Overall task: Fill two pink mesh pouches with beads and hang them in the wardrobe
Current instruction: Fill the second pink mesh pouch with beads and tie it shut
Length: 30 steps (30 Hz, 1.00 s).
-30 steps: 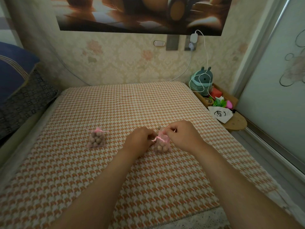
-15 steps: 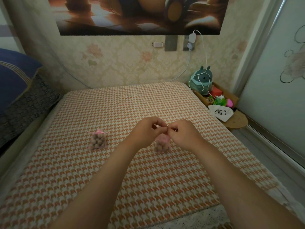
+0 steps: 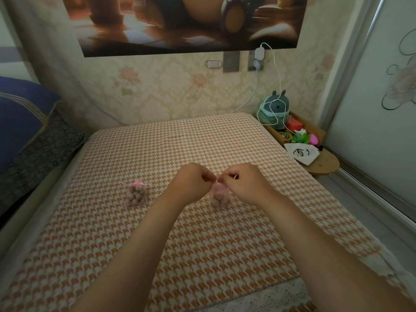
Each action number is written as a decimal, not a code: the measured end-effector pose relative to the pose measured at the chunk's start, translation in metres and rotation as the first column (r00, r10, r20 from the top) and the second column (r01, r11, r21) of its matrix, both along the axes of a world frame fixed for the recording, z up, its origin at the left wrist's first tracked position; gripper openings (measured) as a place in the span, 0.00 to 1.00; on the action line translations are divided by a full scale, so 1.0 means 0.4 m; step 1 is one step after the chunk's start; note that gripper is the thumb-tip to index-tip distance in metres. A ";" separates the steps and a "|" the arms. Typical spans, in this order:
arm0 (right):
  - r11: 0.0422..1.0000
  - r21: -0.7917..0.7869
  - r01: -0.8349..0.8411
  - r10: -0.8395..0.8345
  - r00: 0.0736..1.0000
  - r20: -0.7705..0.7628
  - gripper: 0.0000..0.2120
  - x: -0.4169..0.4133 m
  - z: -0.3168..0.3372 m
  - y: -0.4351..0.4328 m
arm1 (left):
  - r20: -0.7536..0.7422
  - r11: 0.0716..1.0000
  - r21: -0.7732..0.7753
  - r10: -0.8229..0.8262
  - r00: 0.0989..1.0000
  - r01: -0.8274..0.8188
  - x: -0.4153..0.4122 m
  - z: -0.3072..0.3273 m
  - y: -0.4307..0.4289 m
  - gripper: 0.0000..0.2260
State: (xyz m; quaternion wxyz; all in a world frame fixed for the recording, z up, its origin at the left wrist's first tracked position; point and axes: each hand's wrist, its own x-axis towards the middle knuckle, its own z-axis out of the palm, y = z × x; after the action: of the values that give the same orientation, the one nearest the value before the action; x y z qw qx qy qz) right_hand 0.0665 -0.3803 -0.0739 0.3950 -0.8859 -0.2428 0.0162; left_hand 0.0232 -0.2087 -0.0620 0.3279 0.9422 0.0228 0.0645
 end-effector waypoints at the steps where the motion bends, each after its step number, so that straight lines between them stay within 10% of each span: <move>1: 0.999 0.051 0.005 -0.004 1.000 -0.016 0.11 0.000 0.002 0.002 | 0.002 1.000 -0.006 0.019 1.000 -0.019 -0.003 0.002 0.002 0.11; 6: 0.978 0.171 0.120 -0.103 0.989 -0.102 0.11 0.016 -0.005 0.000 | 0.024 0.996 -0.008 0.090 0.996 -0.090 -0.031 0.015 0.039 0.12; 18: 0.964 -0.247 0.103 -0.109 0.994 -0.011 0.11 0.051 -0.107 0.047 | -0.027 0.999 0.005 0.040 0.999 -0.040 -0.058 -0.007 0.117 0.09; 30: 0.988 0.072 0.136 -0.139 0.990 0.038 0.05 0.043 -0.061 0.078 | -0.048 0.999 -0.048 0.007 0.999 -0.009 -0.067 0.004 0.134 0.11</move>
State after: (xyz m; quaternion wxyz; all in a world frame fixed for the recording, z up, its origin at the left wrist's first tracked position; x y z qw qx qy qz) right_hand 0.0837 -0.3493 -0.0984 0.4205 -0.8863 -0.1901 -0.0386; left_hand -0.0035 -0.1553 -0.0604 0.3497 0.9352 0.0360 0.0430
